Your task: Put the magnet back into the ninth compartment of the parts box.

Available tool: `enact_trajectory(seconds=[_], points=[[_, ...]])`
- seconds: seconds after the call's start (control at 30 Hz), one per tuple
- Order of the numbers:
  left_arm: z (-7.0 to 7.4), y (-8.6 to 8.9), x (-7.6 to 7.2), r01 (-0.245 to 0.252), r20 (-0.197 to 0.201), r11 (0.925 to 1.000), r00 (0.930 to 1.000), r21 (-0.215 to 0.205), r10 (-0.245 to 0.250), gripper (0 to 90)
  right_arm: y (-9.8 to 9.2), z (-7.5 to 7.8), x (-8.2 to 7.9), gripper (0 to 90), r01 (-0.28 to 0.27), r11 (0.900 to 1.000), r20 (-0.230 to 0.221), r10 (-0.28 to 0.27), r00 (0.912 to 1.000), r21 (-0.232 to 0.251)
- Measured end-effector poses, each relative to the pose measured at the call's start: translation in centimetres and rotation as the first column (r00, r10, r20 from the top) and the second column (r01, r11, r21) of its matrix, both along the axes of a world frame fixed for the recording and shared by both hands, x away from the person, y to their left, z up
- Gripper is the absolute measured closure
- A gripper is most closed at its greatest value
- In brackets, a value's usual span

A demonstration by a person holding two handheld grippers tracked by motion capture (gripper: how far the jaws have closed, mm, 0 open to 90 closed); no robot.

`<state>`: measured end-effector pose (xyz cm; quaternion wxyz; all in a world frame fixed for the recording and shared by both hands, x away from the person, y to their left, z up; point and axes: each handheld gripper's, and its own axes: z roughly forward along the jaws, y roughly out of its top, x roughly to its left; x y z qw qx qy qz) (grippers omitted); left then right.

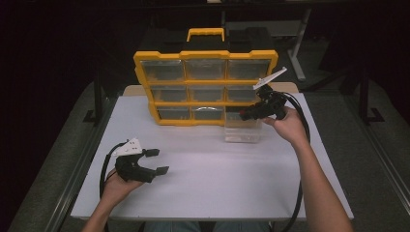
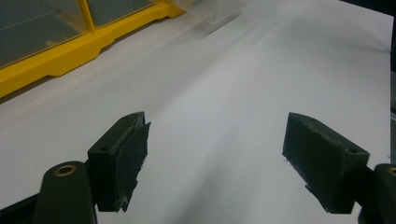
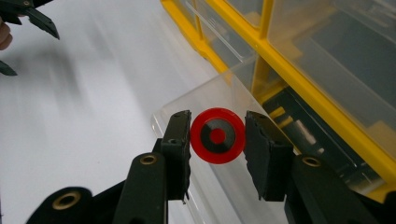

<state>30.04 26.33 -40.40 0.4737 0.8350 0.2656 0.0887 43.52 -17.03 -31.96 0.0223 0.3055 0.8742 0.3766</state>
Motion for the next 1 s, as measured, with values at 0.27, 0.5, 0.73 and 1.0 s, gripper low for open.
enact_trajectory(seconds=[0.27,0.5,0.73,1.0], points=[[-0.2,0.0,-0.1,-0.002,-0.005,1.0000,1.0000,-0.005,0.002,21.7,-0.6,-1.3,0.4,60.7,0.031,0.999,-0.016,-0.031,0.9994,-0.014],[-0.1,0.1,-0.1,-0.007,-0.014,1.0000,0.9999,-0.007,0.006,21.7,-0.6,-2.3,0.9,60.6,0.043,0.999,-0.039,-0.045,0.9982,-0.029],[-0.1,0.2,-0.1,-0.002,-0.011,1.0000,0.9999,-0.005,0.002,21.7,-0.4,-3.4,1.1,60.5,0.044,0.998,-0.048,-0.045,0.9978,-0.036],[-0.1,0.2,0.0,-0.004,-0.001,0.9999,1.0000,-0.013,0.004,21.7,-0.4,-3.8,1.3,60.5,0.043,0.998,-0.057,-0.045,0.9974,-0.035]])
